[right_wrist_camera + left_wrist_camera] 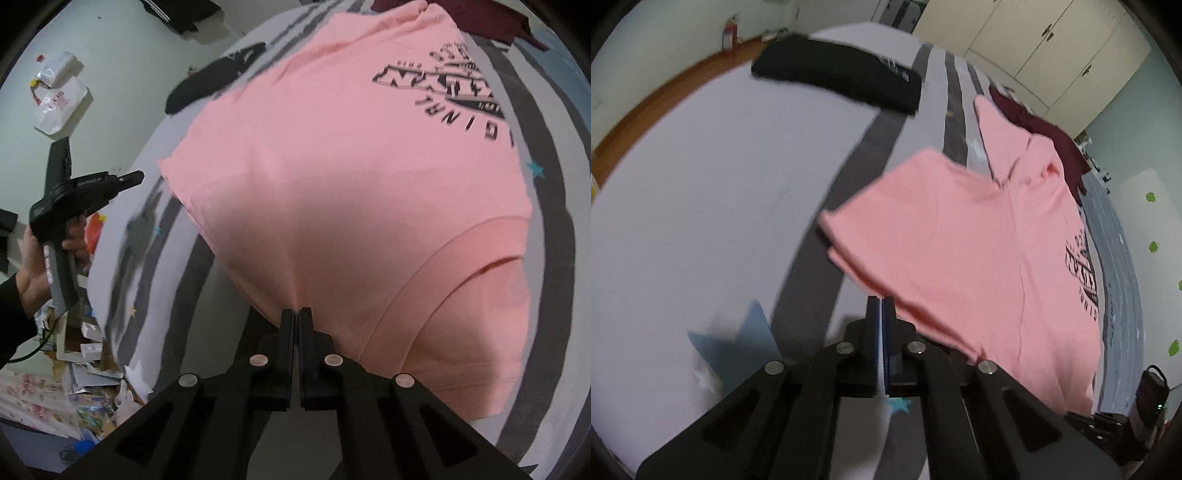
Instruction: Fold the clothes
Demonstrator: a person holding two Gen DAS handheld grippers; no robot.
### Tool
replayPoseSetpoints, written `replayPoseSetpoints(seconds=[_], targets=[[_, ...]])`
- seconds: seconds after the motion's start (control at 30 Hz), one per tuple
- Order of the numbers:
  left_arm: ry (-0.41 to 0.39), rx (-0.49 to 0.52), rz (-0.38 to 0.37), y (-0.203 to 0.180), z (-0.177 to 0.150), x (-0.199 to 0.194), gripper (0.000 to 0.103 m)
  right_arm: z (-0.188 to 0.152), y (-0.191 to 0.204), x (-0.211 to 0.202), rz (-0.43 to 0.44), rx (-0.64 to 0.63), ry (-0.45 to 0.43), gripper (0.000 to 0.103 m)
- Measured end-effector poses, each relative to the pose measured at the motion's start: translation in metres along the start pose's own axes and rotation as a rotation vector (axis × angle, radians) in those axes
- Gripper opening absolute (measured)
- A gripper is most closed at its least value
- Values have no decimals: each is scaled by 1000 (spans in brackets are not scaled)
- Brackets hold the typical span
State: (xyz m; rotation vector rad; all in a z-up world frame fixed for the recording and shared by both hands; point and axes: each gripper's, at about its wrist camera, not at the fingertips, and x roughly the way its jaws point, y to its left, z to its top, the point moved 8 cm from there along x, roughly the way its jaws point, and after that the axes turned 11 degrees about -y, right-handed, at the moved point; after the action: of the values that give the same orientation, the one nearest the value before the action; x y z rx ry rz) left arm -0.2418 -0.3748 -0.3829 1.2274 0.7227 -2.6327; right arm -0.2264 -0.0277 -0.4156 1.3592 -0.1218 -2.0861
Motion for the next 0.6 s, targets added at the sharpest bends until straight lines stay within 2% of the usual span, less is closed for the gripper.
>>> replayPoseSetpoints(seconds=[0.07,0.13,0.2,0.27,0.47,0.6], targets=[[5,-12,-19,-5,-6,-1,2,-5,2,3,-6,-4,2,4],[7,-12,-19,-9,-8,2,10,-10,4,7,-11,-8,4,4],[15,-7,-17,-14,-8,8,31,-11,5,5,-14,-3,-2,4],[21,3,-29,-18,-7,13,37,-11,4,2,-10,-3,-9,4],[36,86,-21,-31,-6,28,38,-14,9,-7,6,-29,-25,6],[20,195,33,-35,-9,28,38,-16,9,-13,-3,-33,-35,6]])
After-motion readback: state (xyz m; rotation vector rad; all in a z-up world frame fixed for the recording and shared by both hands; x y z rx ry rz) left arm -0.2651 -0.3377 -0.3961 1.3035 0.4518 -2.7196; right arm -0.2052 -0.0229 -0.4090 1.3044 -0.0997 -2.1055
